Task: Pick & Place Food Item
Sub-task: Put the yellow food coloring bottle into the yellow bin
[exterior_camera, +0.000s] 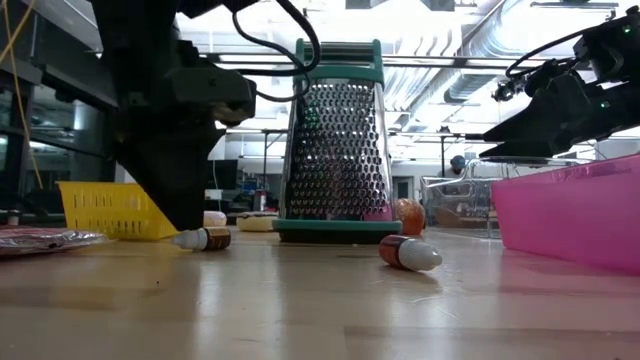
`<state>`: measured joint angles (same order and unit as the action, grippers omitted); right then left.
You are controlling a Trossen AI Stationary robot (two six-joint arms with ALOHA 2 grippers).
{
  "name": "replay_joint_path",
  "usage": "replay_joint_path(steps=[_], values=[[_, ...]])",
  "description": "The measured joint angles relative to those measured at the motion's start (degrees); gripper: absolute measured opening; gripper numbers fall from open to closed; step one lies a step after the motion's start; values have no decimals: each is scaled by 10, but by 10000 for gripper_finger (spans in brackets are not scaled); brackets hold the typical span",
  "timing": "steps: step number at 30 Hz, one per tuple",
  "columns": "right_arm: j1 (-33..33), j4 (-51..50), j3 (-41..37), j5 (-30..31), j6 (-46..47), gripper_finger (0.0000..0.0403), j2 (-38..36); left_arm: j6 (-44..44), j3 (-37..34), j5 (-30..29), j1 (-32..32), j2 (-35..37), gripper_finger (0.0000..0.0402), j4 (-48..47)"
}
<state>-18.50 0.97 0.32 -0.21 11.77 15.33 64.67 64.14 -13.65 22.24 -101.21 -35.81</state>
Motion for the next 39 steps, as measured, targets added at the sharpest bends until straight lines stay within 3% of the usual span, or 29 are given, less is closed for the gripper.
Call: replay_joint_path(steps=[39], values=[[0,0,0,0,0,357,0,-46,0,-12,-6,-31,110,23]])
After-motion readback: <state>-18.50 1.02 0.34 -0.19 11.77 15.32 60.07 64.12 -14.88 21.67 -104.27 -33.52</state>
